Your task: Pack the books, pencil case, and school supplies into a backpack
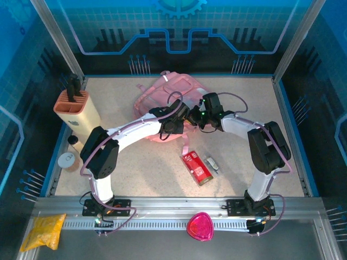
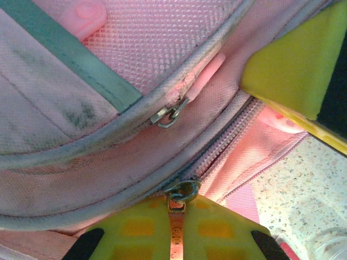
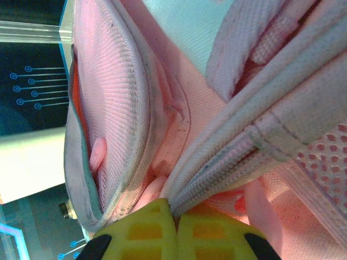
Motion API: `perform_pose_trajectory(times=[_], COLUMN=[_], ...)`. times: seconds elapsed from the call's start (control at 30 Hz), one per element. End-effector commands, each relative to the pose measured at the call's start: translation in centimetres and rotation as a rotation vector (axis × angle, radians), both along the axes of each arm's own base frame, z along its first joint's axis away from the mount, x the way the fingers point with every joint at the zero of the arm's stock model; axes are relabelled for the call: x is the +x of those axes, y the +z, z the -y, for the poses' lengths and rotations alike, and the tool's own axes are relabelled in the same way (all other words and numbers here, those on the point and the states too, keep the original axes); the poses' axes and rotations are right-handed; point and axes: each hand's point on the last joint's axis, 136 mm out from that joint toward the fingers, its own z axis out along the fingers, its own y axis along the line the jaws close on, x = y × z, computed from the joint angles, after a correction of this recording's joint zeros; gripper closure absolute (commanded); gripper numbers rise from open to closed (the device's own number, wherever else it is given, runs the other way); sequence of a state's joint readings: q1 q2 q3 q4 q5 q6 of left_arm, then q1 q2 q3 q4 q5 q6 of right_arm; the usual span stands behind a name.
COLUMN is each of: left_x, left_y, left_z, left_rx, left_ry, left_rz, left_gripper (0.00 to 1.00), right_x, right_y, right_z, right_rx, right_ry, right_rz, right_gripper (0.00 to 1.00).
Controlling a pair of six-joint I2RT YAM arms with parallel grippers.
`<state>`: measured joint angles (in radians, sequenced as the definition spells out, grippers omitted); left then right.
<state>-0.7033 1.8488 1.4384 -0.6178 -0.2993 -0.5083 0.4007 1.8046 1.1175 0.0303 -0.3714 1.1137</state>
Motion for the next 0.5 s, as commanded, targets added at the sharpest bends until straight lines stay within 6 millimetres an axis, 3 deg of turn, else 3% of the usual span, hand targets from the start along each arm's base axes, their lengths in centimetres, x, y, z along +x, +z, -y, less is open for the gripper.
perform_pose_trajectory(times=[0.0, 0.2, 0.33, 0.4, 0.47], left_x=[-0.4, -0.5, -0.7, -0.9, -1.2], left_y=[0.4, -0.4, -1.0, -1.1, -1.3], left_z=[-3.4, -8.4, -10.5, -10.3, -8.4], left_rx=[0.115, 0.147, 0.126, 0.108, 0.039], left_ry=[0.005, 0.061, 0.072, 0.07, 0.042], left_rz=[0.007, 0.002, -0.012, -0.024, -0.041], left_gripper=[1.0, 1.0, 1.0, 1.0, 1.0], right_x=[2.3, 3.6, 5.3, 6.3, 7.5], right_y=[-0.6, 0.4, 1.4, 1.7, 2.1], right_z=[3.0, 5.5, 6.4, 6.6, 6.5], right_rx=[-0.074, -0.101, -0.103, -0.13, -0.139], right_ry=[-0.066, -0.075, -0.067, -0.062, -0.051], right_rz=[0.048, 0.08, 0.118, 0.142, 0.158], right_gripper=[1.0, 1.0, 1.0, 1.0, 1.0])
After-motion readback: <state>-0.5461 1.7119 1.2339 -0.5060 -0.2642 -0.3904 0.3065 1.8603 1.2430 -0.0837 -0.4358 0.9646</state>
